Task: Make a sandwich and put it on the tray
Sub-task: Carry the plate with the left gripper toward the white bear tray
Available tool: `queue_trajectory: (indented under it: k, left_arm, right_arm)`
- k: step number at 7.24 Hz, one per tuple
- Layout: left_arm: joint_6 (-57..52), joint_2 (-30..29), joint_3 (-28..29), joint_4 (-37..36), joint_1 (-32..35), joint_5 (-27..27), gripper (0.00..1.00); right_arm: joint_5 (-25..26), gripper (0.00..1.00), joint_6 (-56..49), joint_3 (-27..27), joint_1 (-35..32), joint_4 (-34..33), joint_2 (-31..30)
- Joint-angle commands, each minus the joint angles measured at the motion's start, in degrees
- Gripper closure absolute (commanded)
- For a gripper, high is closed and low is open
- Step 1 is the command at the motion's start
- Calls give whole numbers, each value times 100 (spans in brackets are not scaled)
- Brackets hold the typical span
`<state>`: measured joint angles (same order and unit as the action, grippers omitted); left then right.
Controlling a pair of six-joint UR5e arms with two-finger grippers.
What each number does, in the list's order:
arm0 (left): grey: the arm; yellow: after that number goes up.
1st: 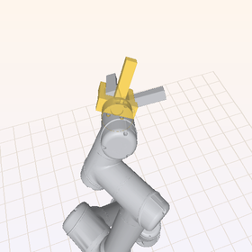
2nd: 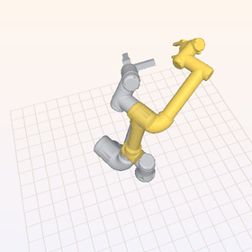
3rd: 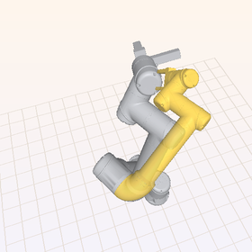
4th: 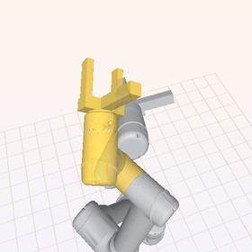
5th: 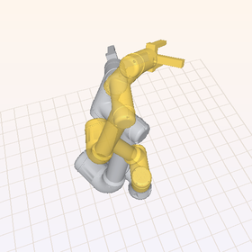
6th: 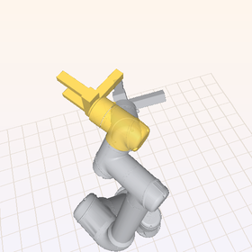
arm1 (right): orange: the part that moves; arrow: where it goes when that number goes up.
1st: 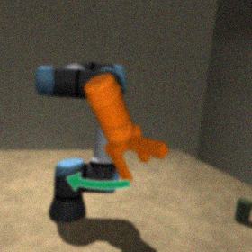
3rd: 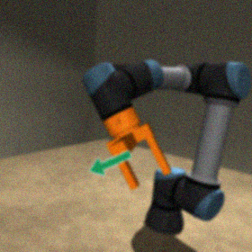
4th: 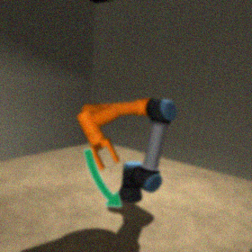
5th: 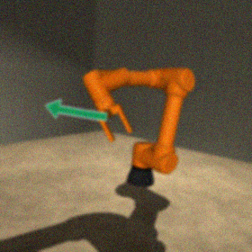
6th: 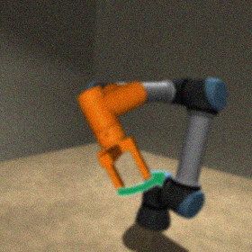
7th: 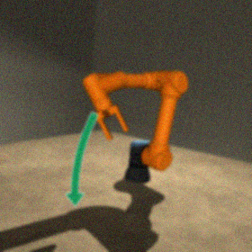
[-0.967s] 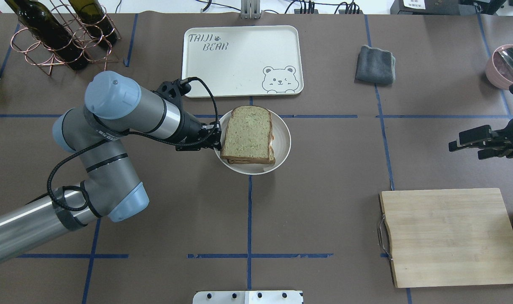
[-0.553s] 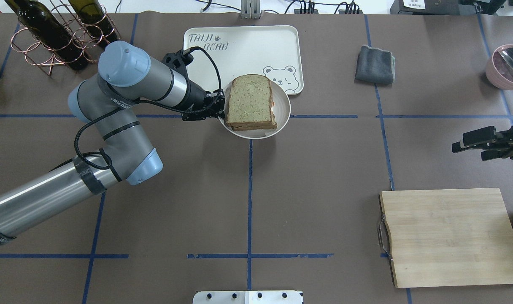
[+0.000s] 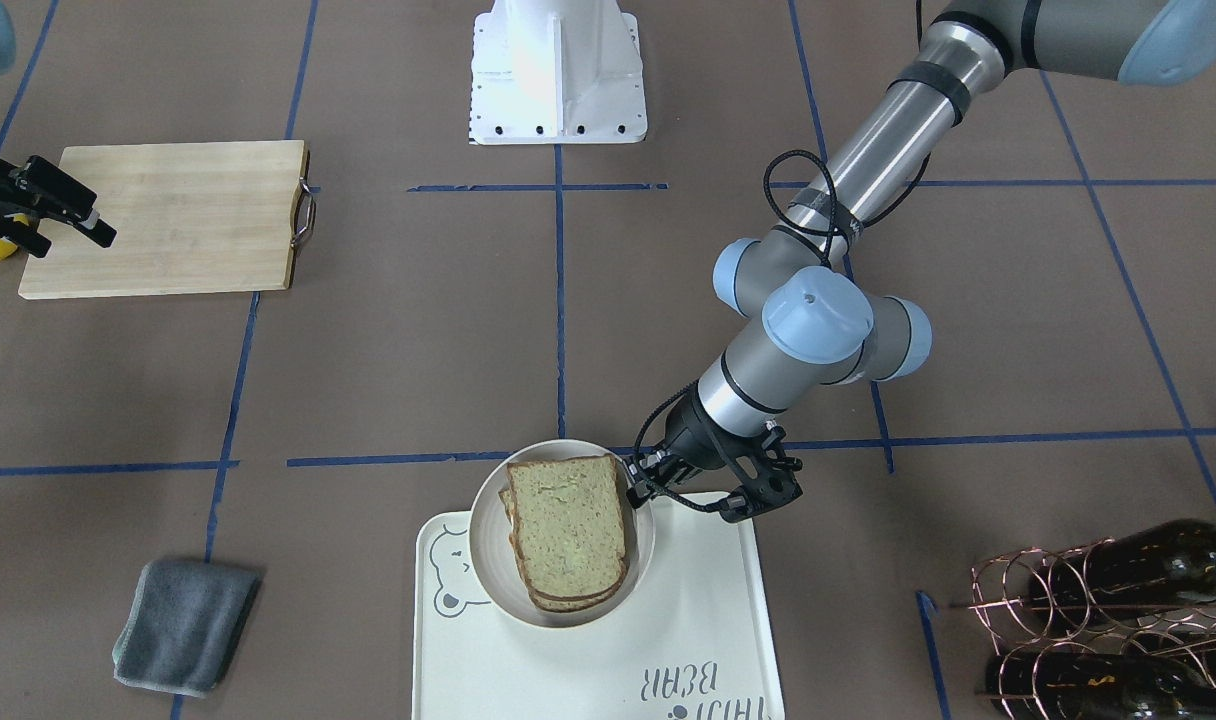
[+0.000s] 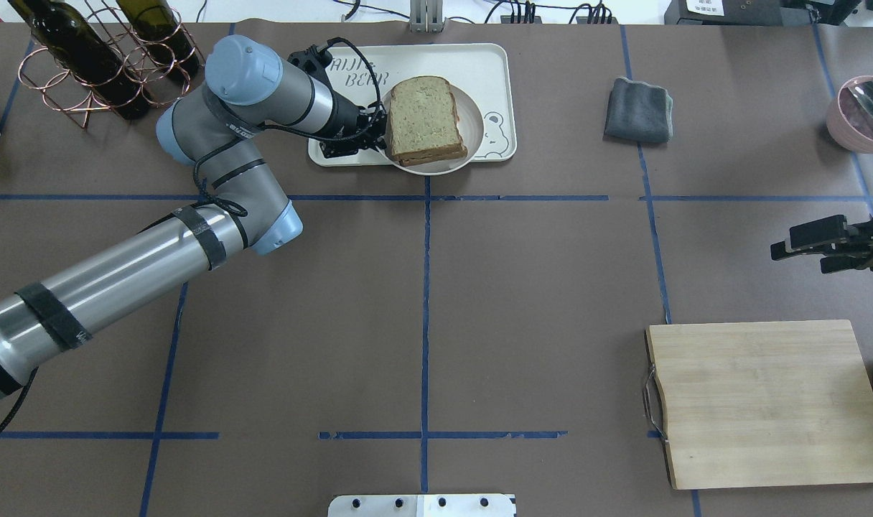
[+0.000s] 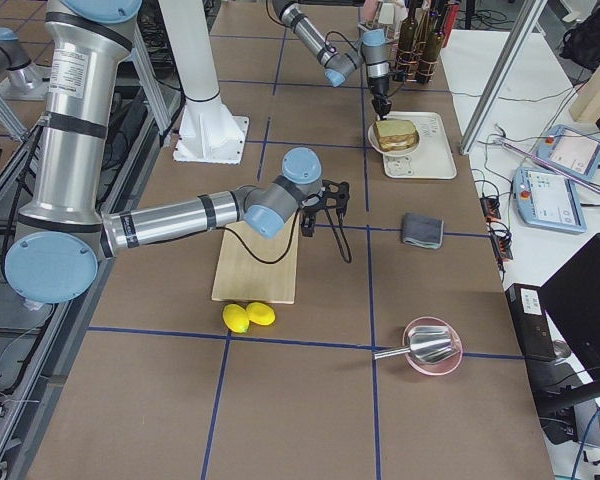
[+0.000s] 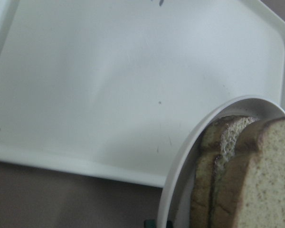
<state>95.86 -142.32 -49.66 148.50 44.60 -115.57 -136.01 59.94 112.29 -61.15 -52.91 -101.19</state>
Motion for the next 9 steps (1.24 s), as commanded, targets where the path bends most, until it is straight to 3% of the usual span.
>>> queue_trajectory:
  k: [1, 4, 9]
  left_arm:
    - [572, -373, 761, 363, 84, 366, 100]
    - [1074, -594, 1361, 776, 84, 755, 100]
    - [1207, -621, 1424, 786, 23, 888, 97]
  right_arm:
    - [-4, 0, 0, 30, -11, 0, -15]
    - [5, 0, 0, 65, -11, 0, -23]
    - [-13, 0, 0, 56, -2, -9, -6]
